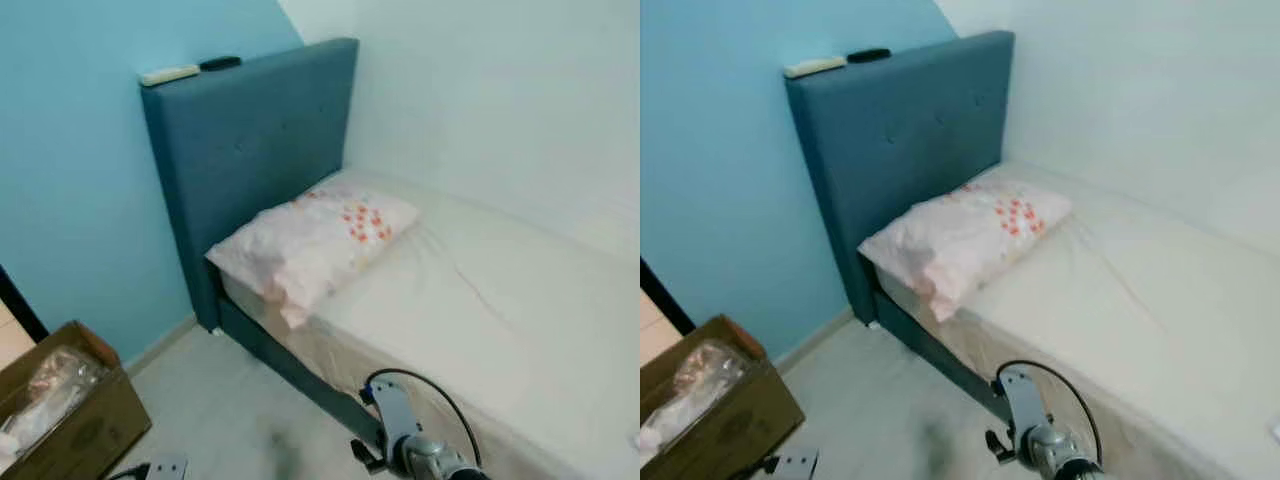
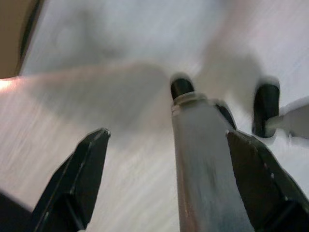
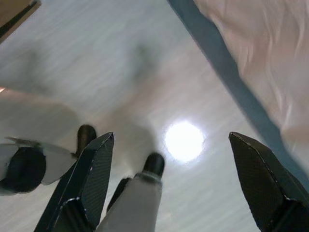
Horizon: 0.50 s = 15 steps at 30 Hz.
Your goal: Clean up the room
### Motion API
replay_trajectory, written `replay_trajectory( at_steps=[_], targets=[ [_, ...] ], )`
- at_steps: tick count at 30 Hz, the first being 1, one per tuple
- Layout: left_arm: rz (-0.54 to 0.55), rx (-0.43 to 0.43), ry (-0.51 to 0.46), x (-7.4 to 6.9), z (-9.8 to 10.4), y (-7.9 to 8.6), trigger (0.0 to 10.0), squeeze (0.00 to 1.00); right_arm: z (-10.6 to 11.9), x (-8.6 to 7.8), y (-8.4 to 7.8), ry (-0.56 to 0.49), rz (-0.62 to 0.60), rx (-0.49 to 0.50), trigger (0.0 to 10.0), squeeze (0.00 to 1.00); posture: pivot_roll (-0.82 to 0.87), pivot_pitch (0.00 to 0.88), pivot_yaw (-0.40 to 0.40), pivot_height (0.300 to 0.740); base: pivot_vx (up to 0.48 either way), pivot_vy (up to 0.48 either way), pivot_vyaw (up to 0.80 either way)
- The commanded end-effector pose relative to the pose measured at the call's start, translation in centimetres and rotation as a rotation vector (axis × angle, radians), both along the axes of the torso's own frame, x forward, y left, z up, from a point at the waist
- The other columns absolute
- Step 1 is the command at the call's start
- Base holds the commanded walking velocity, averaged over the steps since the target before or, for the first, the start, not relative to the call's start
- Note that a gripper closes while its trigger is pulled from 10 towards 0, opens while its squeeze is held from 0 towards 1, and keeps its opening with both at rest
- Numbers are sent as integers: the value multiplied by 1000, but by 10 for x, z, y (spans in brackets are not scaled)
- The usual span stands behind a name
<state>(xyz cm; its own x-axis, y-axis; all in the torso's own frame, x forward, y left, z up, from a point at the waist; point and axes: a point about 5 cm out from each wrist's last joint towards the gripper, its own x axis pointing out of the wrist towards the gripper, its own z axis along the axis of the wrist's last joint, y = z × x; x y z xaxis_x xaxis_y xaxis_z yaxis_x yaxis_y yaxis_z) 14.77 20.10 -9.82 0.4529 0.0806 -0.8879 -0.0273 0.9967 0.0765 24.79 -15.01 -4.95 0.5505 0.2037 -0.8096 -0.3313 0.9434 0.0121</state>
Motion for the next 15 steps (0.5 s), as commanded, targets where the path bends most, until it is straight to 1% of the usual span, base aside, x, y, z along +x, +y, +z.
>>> replay_trajectory(
  at_steps=[1, 2, 4, 5, 6, 7, 11, 15],
  targets=[
    [-10, 0, -7, 3, 1, 0, 10000, 0, -3, -4, -5, 19, -12, -14, 10000, 0, -108, 0, -32, 740, -292, 0, -675],
    [-10, 0, -7, 3, 1, 0, 10000, 0, -3, -4, -5, 19, -12, -14, 10000, 0, -108, 0, -32, 740, -292, 0, -675],
    [-8, 7, -9, 3, 2, 7, 10000, 0, -3, -4, -5, 21, -11, -16, 10000, 0, -109, 0, -33, 740, -262, 0, -672],
    [-6, 10, -10, 3, 3, 11, 10000, 0, -3, -4, -5, 21, -11, -17, 10000, 0, -109, 0, -33, 740, 0, 0, -675],
    [-6, 10, -10, 3, 3, 11, 10000, 0, -3, -4, -5, 21, -11, -17, 10000, 0, -109, 0, -33, 740, 0, 0, -675],
    [-2, 11, -17, 2, 4, 18, 10000, 0, -3, -5, -6, 21, -12, -18, 10000, 0, -109, 0, -34, 740, 0, 0, -675],
    [9, 10, -26, 3, 6, 24, 10000, 0, -3, -4, -6, 14, -27, -12, 10000, 0, -110, 0, -35, 740, 0, 0, -544],
    [11, 8, -33, 6, 8, 26, 10000, 0, -3, -4, -7, 11, -27, -11, 10000, 0, -112, 0, -36, 740, 0, 0, 0]
  ],
)
